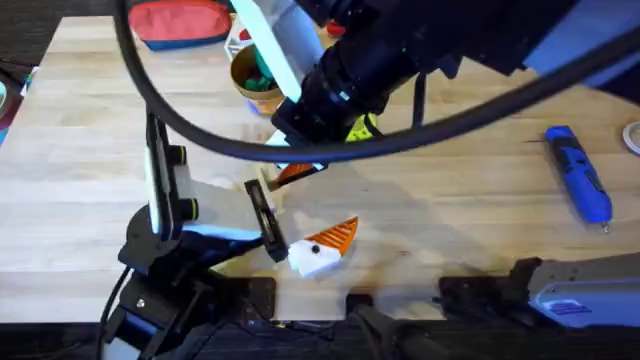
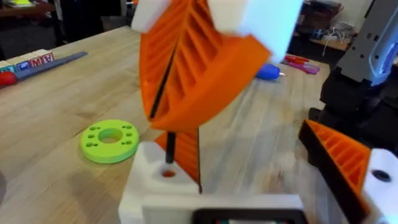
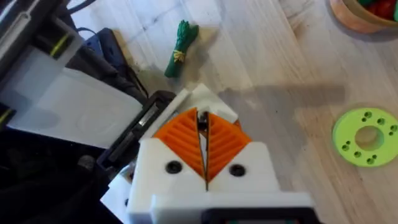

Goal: Pick up the gripper from the table and insert it into the empty holder that is missing its gripper. Then pick up a screw, insert it into the mounting hole, and use the screwdriver to tighten it. Finally, clean up the table by picking up the vegetable and placing it into the bucket.

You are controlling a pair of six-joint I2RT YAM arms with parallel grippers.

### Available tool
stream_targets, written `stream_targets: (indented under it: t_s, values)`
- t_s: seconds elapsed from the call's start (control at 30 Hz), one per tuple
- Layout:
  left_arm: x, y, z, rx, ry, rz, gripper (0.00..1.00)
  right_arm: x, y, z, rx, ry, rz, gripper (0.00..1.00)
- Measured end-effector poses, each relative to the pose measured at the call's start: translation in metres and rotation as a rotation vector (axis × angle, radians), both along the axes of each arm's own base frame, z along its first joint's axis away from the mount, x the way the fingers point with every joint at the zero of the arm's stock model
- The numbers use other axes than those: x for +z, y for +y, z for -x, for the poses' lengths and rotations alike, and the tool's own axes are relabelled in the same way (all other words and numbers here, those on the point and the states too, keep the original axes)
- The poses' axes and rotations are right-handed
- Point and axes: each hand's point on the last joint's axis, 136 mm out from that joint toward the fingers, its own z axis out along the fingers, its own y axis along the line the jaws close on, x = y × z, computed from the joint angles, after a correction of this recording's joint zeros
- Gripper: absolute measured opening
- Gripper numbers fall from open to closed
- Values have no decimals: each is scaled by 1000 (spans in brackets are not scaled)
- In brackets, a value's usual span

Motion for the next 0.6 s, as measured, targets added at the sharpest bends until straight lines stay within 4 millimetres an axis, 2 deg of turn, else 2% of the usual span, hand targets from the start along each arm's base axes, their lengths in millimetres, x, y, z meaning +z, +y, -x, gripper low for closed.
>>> stream_targets:
  t_s: [0.6]
  values:
    - [0, 0, 0, 0, -3, -1, 985, -1, -1, -2, -11, -9, 9, 4]
